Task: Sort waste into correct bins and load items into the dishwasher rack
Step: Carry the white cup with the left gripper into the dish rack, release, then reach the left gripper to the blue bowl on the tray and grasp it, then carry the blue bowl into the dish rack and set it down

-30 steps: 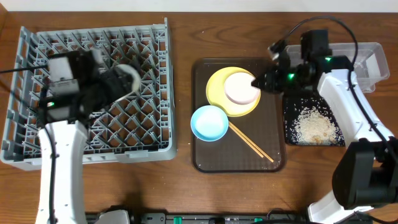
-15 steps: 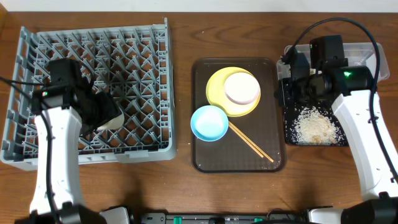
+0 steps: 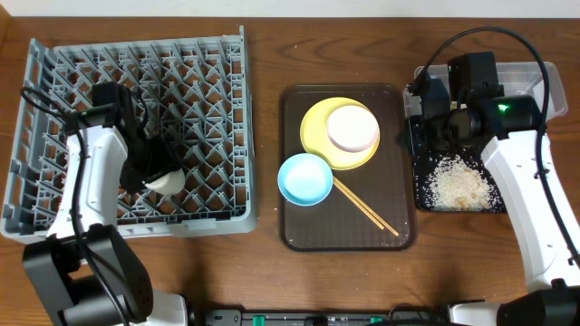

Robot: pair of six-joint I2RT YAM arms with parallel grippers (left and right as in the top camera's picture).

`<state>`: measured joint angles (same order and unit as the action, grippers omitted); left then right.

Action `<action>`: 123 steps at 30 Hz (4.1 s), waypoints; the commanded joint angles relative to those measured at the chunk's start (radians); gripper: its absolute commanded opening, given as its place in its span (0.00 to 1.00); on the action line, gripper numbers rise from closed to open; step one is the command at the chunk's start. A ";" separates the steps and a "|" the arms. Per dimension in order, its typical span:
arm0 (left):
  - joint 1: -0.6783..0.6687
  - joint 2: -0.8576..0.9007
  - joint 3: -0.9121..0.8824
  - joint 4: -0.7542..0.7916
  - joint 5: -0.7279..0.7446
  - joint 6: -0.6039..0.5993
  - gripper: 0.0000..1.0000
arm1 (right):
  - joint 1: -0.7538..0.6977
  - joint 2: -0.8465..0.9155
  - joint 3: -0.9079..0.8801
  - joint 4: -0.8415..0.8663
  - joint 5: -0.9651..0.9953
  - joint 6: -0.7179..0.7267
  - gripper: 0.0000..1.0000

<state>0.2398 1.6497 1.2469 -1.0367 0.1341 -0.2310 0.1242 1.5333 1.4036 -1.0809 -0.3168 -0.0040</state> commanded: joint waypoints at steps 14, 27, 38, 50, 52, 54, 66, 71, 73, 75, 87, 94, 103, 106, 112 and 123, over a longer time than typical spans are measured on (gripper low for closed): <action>0.003 -0.108 0.006 -0.017 -0.015 0.013 0.86 | 0.008 0.000 0.003 -0.008 0.002 -0.012 0.58; -0.089 -0.187 0.006 -0.004 0.172 0.048 0.86 | 0.008 0.000 0.003 -0.012 0.002 -0.012 0.59; -0.541 -0.220 0.006 0.169 0.105 0.051 0.80 | 0.008 0.000 0.003 -0.012 0.003 -0.012 0.59; -0.921 0.013 0.006 0.316 -0.045 0.051 0.78 | 0.005 0.000 0.003 -0.027 0.149 0.078 0.51; -0.959 0.056 0.006 0.338 -0.069 0.051 0.78 | 0.005 0.000 0.003 -0.028 0.148 0.079 0.52; -0.987 0.097 0.006 0.356 -0.072 0.051 0.78 | 0.005 0.000 0.003 -0.030 0.148 0.078 0.52; -1.042 0.237 0.006 0.394 -0.072 0.046 0.40 | 0.005 0.000 0.003 -0.031 0.148 0.078 0.52; -1.044 0.237 0.006 0.392 -0.072 0.043 0.15 | 0.005 0.000 0.003 -0.032 0.148 0.078 0.52; -1.044 0.236 0.006 0.388 -0.072 0.034 0.08 | 0.005 0.000 0.003 -0.034 0.148 0.078 0.52; -1.044 0.229 0.007 0.378 -0.071 0.031 0.06 | 0.005 0.000 0.003 -0.037 0.149 0.077 0.52; -0.974 -0.045 0.105 0.208 0.024 0.108 0.06 | 0.005 0.000 0.003 -0.039 0.149 0.077 0.52; -0.645 -0.178 0.147 0.213 0.300 0.185 0.06 | 0.005 0.000 0.003 -0.039 0.149 0.077 0.52; -0.098 -0.102 0.148 0.308 0.928 0.215 0.06 | 0.005 0.000 0.003 -0.037 0.149 0.077 0.52; 0.009 -0.042 0.148 0.328 1.108 0.208 0.06 | 0.005 0.000 0.003 -0.035 0.148 0.077 0.52; 0.099 0.079 0.148 0.332 1.226 0.208 0.06 | 0.005 0.000 0.003 -0.037 0.148 0.077 0.52; 0.137 0.141 0.148 0.343 1.245 0.208 0.06 | 0.005 0.000 0.003 -0.033 0.148 0.077 0.52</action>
<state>0.3744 1.7935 1.3891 -0.6975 1.3277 -0.0437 0.1242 1.5333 1.4036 -1.1145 -0.1780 0.0605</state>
